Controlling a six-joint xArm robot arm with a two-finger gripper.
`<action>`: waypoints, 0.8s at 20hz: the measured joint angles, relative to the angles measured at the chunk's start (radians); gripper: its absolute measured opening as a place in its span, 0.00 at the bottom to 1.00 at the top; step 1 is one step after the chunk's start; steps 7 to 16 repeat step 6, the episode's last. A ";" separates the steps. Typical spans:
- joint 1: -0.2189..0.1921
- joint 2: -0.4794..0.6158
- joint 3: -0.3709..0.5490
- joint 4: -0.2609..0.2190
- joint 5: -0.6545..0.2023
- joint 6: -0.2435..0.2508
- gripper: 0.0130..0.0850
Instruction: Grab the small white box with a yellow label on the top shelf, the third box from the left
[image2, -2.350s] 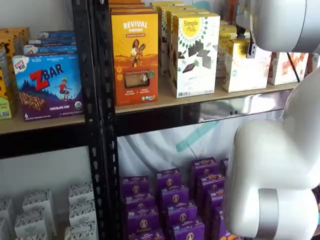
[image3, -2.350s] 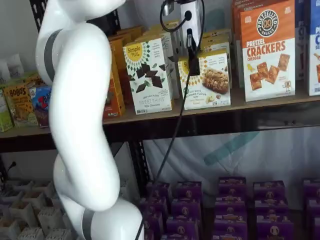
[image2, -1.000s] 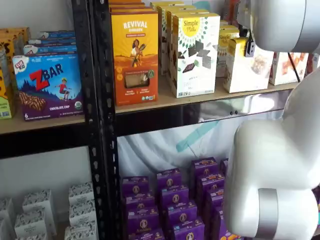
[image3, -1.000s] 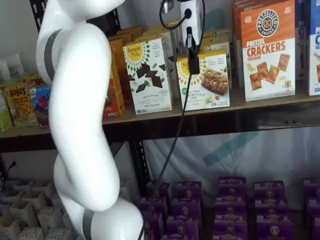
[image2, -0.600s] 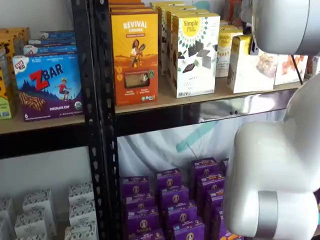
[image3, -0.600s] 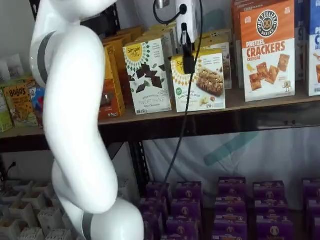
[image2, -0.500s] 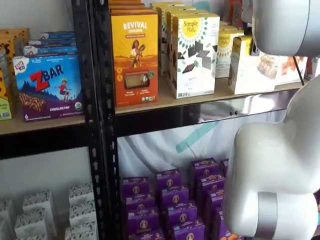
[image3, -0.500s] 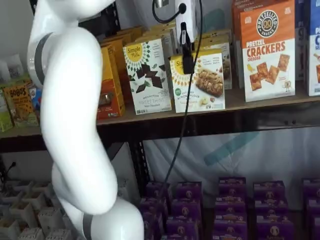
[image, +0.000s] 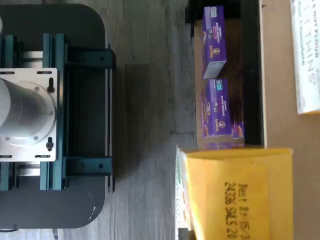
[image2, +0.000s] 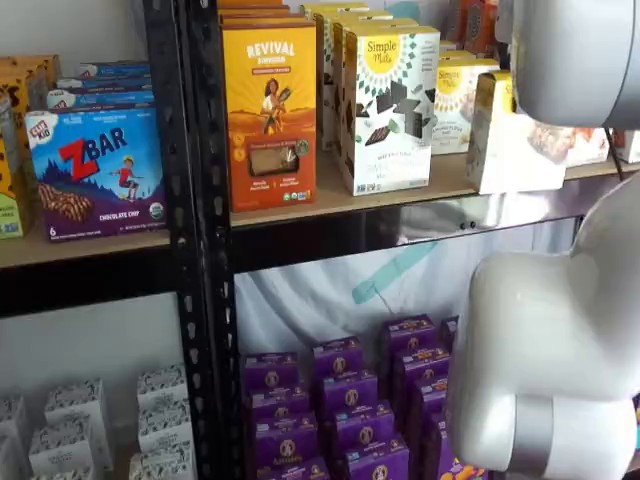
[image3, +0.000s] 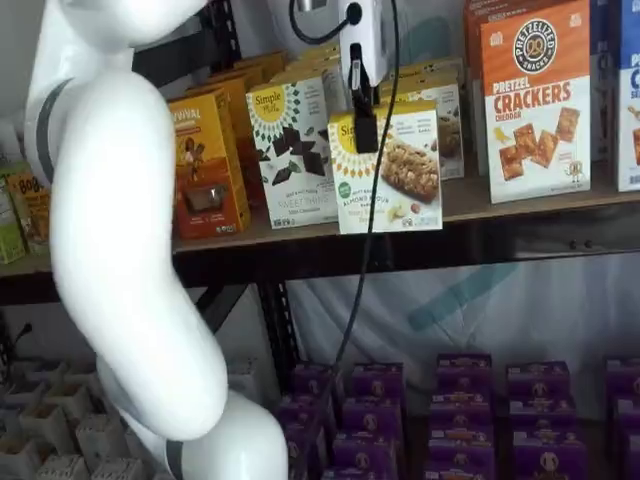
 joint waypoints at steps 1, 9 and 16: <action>-0.002 -0.006 0.005 0.000 0.001 -0.001 0.28; -0.009 -0.034 0.029 -0.003 0.009 -0.009 0.28; -0.009 -0.034 0.029 -0.003 0.009 -0.009 0.28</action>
